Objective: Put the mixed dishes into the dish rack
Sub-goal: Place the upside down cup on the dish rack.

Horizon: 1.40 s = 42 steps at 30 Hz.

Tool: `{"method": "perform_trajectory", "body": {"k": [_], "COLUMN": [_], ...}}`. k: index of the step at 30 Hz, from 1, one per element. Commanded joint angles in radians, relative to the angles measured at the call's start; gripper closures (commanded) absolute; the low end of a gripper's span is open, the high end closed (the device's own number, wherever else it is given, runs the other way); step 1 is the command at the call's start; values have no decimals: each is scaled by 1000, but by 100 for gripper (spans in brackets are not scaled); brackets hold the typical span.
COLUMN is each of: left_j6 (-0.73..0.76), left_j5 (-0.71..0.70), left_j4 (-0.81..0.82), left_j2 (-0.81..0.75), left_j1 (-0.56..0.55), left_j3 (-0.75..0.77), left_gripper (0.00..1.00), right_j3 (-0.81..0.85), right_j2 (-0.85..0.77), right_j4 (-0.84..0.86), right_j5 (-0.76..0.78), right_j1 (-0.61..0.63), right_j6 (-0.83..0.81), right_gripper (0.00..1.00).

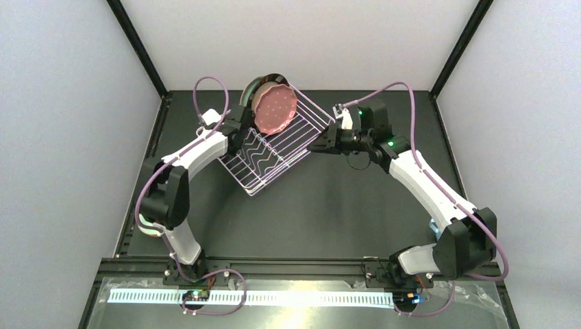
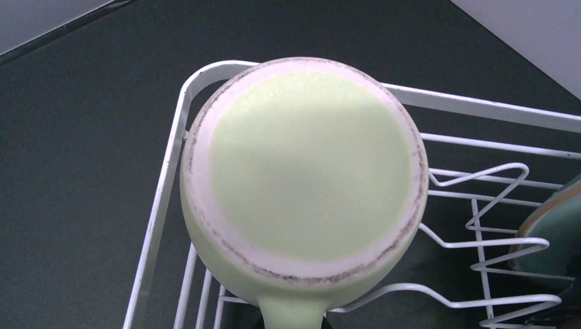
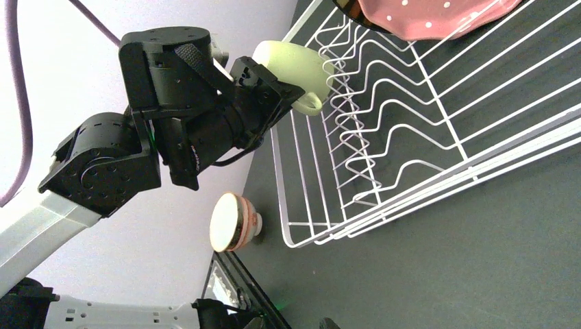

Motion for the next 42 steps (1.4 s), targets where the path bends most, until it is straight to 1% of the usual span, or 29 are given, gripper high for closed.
{"method": "perform_trajectory", "body": {"k": [1,4,6,11,13,17,27,35,42], "left_j6": [-35,-30,-33,-45,-48,-52,-44,-56,-61], "left_j5": [47,72,81,105,108,119,130,128,125], "left_j4": [32,26,25,41,48,54,57,55,46], "left_j2": [36,43,45,32,25,13,-22,-62,-72], "left_j1": [16,20,20,21,20,20,17,16,4], "left_j3": [36,35,27,-17,-31,-41,-48,-85,-86], "left_gripper": [88,73,66,54,52,43,33,32,30], "right_j3": [24,22,19,12,9,0,-7,-10,-19], "right_j2": [3,2,-2,-9,-12,-20,-32,-43,-58], "right_j4": [-6,-5,-5,-2,0,3,12,14,14], "right_j5": [-13,-11,-11,-13,-13,-14,-17,-18,-17], "right_j1": [-10,-10,-12,-12,-12,-12,-12,-12,-12], "right_j6": [-17,-17,-16,-13,-14,-10,-4,0,1], "right_gripper": [55,55,55,55,55,55,55,55,55]}}
